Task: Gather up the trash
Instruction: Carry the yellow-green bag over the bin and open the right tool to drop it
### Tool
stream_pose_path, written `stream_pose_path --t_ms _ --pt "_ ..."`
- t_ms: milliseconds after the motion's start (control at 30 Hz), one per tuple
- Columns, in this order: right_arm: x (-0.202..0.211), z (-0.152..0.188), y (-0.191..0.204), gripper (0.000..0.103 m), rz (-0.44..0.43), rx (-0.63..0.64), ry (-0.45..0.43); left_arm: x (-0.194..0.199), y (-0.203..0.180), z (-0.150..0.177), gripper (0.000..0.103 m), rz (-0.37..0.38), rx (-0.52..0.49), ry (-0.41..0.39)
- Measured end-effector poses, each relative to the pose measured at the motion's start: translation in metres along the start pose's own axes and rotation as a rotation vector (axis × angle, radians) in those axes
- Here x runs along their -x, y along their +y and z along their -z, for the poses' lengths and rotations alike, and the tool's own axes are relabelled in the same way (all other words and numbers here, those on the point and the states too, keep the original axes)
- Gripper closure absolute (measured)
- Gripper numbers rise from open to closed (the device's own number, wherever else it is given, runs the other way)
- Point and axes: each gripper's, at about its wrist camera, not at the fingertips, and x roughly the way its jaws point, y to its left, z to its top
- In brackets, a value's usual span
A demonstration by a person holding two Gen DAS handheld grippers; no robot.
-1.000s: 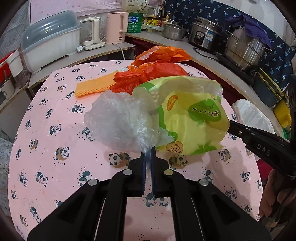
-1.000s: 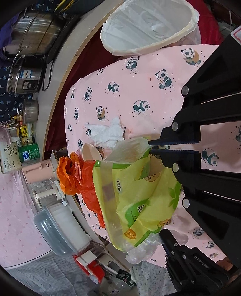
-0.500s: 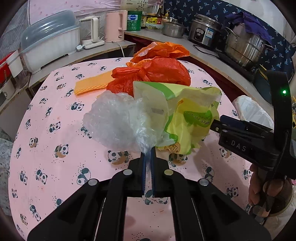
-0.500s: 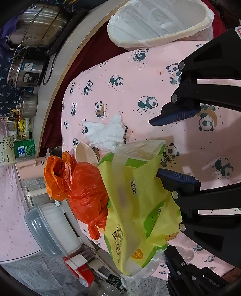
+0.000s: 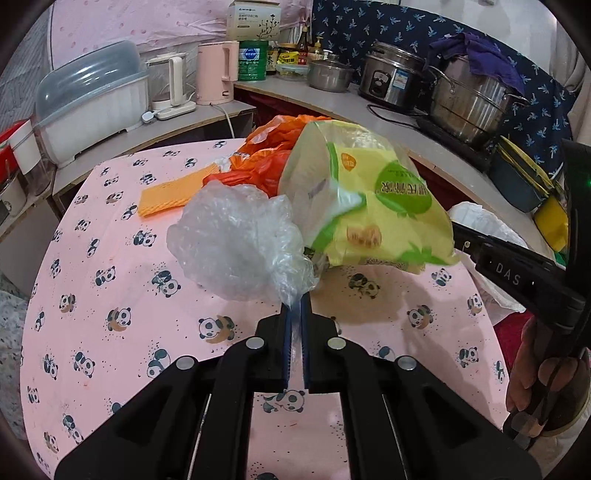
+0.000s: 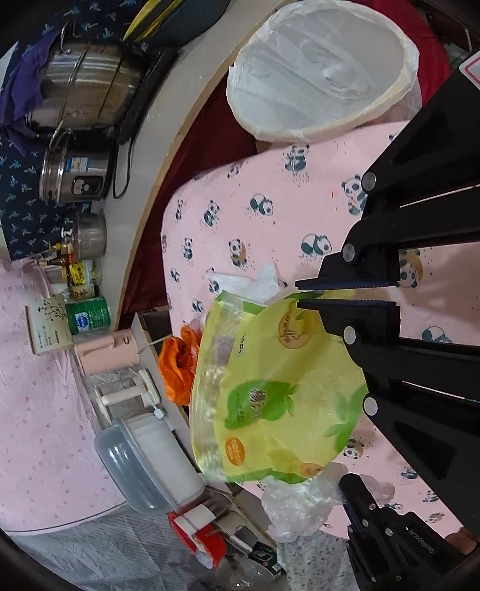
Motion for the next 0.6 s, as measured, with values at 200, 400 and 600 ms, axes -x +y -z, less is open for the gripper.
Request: stream_pose_path --t_ms 200,400,600 --pt "0.035 -0.006 -0.035 0.100 0.064 -0.079 -0.074 0.009 -0.040 -0.008 0.099 0.052 -0.065 -0.029" --pt "0.063 -0.008 -0.073 0.101 0.122 -0.154 -0.129 0.012 -0.090 -0.012 0.099 0.114 -0.156 -0.052" --pt "0.077 -0.003 -0.110 0.101 0.193 -0.214 -0.154 0.005 -0.139 -0.018 0.099 0.188 -0.233 -0.052"
